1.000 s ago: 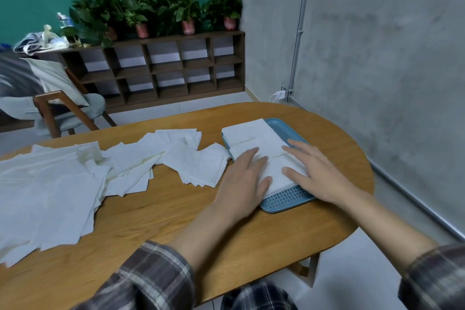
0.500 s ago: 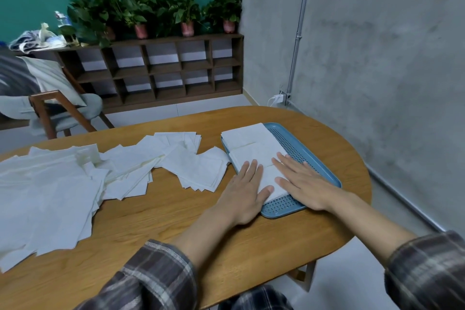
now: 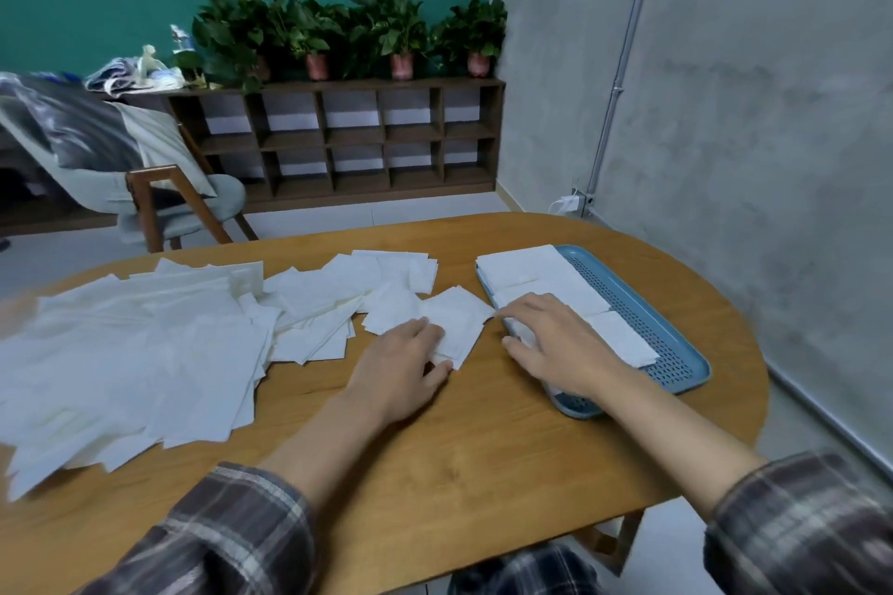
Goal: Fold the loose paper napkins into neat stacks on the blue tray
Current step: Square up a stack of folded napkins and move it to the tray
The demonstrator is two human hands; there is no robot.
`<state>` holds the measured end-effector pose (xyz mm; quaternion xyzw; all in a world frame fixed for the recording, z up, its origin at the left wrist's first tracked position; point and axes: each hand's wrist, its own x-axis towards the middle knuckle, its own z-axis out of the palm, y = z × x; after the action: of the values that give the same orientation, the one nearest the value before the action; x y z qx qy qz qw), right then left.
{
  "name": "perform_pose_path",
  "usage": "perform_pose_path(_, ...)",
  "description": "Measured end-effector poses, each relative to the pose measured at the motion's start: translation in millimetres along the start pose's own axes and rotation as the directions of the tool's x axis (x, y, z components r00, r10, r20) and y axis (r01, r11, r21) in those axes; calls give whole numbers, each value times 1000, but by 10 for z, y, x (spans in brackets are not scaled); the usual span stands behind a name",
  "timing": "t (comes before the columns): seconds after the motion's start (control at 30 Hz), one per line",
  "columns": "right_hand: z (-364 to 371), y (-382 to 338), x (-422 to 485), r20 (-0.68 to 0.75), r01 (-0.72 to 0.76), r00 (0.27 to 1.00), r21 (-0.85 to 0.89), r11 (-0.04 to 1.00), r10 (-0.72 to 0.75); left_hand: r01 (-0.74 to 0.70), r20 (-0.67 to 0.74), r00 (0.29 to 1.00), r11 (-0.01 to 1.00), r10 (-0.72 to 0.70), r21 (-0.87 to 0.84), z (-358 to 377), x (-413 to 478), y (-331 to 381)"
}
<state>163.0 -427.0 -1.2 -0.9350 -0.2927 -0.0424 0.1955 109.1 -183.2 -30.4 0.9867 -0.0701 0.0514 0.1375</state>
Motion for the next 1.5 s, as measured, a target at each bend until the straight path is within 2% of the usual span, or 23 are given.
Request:
perform_pose_path(0.23,514,-557,344,-29,-10,999,207,978,16,-23,-70,997,998,27,61,-55,-395,-340)
perform_pose_path(0.43,861,-843,610,36,7,999,242,970,-16,-32,-146,989,998,24,-56,-183,-491,-752)
perform_pose_path(0.57,900,-922,753,14,45,999,286,957,-52,23,-100,995,999,-27,-46,-259,-415,-1017)
perform_pose_path(0.83,928,-1015,881,-64,99,995,434,896,-79,12,-187,981,971,-58,-238,-265,-417,-1246)
perform_pose_path(1.0,936,-1002,807,9,119,990,474,872,-140,-27,-215,976,947,-45,-319,-360,-495,-1239)
perform_pose_path(1.23,922,-1025,776,-112,174,984,491,853,-136,-94,-356,933,924,-48,-371,-416,-513,-1242)
perform_pose_path(1.33,908,-1023,780,-74,140,990,510,849,-118,-64,-304,950,913,-67,-403,-437,-514,-1262)
perform_pose_path(1.43,925,-1006,780,26,119,989,428,896,-144,-7,-200,978,938,-66,-346,-383,-509,-1307)
perform_pose_path(1.5,932,-1012,769,24,121,989,439,890,-147,8,-224,971,945,-86,-328,-363,-501,-1317)
